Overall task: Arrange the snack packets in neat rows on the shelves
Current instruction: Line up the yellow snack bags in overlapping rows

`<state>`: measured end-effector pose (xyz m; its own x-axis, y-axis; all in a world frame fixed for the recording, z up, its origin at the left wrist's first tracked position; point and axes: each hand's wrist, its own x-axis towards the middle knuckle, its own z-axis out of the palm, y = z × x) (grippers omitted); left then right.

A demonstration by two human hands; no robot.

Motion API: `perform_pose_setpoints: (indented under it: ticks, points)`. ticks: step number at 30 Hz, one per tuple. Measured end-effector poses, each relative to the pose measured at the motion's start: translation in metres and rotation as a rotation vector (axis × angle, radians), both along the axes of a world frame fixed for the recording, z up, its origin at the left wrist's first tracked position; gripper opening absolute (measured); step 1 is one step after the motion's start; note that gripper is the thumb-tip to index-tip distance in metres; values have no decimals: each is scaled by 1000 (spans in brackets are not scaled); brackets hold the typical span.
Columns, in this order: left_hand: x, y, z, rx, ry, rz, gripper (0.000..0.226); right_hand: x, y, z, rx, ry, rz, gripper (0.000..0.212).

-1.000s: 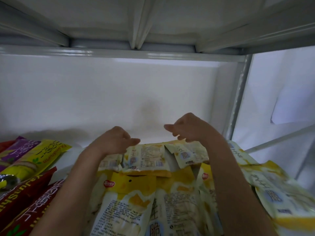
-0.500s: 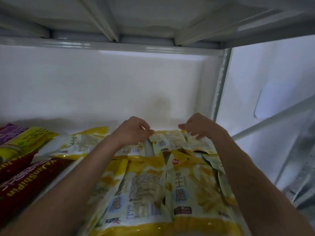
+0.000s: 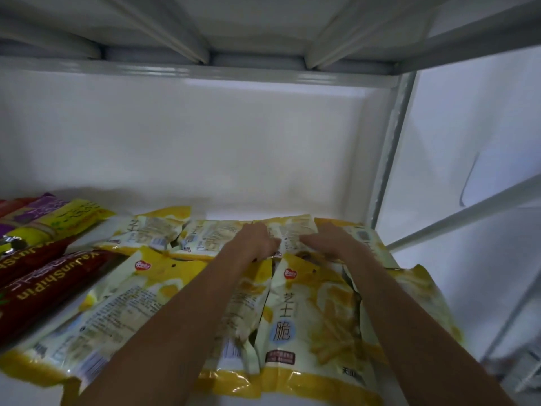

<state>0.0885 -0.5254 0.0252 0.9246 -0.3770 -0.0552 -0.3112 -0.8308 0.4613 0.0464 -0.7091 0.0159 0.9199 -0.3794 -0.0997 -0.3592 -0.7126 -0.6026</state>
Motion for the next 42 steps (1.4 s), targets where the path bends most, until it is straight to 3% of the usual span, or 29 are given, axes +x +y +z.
perform_pose_setpoints:
  ticks: [4,7,10,12,16,20,27,33,42]
  points:
    - [4,-2,-5,-97,38,35,46,-3,-3,3,109,-36,-30,31]
    - [8,1,-5,-282,112,77,40,-7,-5,9,173,-107,-87,36]
    - [15,7,2,-442,165,104,50,-10,-5,23,250,-233,-126,42]
    - [18,13,11,-548,192,87,49,-10,-4,34,425,-316,-85,32]
    - [22,31,33,-919,303,45,34,-10,4,54,946,-427,130,42]
    - [24,42,50,-1063,329,-13,29,-1,17,66,1113,-493,292,43]
    - [38,49,52,-1035,289,-55,31,9,20,76,1009,-437,352,35]
    - [42,54,60,-1066,386,-127,35,14,16,81,908,-378,353,35]
    - [44,56,60,-1128,326,-97,34,16,15,82,878,-383,394,49]
